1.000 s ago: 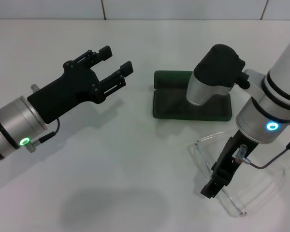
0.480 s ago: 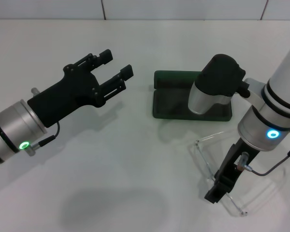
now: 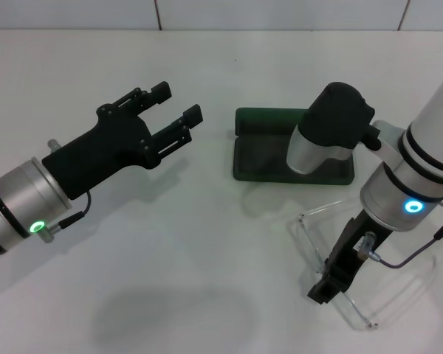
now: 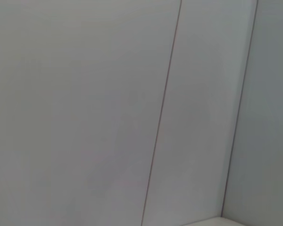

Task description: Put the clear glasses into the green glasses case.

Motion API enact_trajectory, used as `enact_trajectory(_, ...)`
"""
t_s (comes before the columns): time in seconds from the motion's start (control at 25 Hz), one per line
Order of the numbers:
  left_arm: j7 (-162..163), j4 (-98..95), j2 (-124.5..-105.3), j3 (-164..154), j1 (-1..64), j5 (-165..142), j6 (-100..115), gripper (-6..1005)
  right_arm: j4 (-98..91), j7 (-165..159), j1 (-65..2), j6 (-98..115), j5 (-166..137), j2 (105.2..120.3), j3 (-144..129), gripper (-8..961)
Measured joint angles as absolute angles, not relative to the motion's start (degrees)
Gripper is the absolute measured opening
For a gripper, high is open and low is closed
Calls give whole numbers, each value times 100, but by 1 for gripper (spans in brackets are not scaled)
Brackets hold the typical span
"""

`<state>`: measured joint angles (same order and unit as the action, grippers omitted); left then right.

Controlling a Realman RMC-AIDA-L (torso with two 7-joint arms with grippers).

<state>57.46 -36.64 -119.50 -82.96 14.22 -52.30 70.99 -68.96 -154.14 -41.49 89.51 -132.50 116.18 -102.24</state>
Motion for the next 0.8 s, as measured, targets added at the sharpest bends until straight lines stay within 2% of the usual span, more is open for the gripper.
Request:
enact_trajectory(0.24,5742,-3674,-11946,-8246,1424,-5229,7150,663,-6956,-15354,-4129,8912,-13177,11618,-10238,419)
enact_trajectory(0.4,5735,-3658,-11945,-8242,1435,-5229,7155,658,-7051,-15299,-4123,8928,-13147,11618,-10239,295)
enact_trajectory(0.8,5726,-3634,-11944,-8237,1448,-5176,7162,647,-7067,-15117,-4122,9004,-13109,11604,-10174,214)
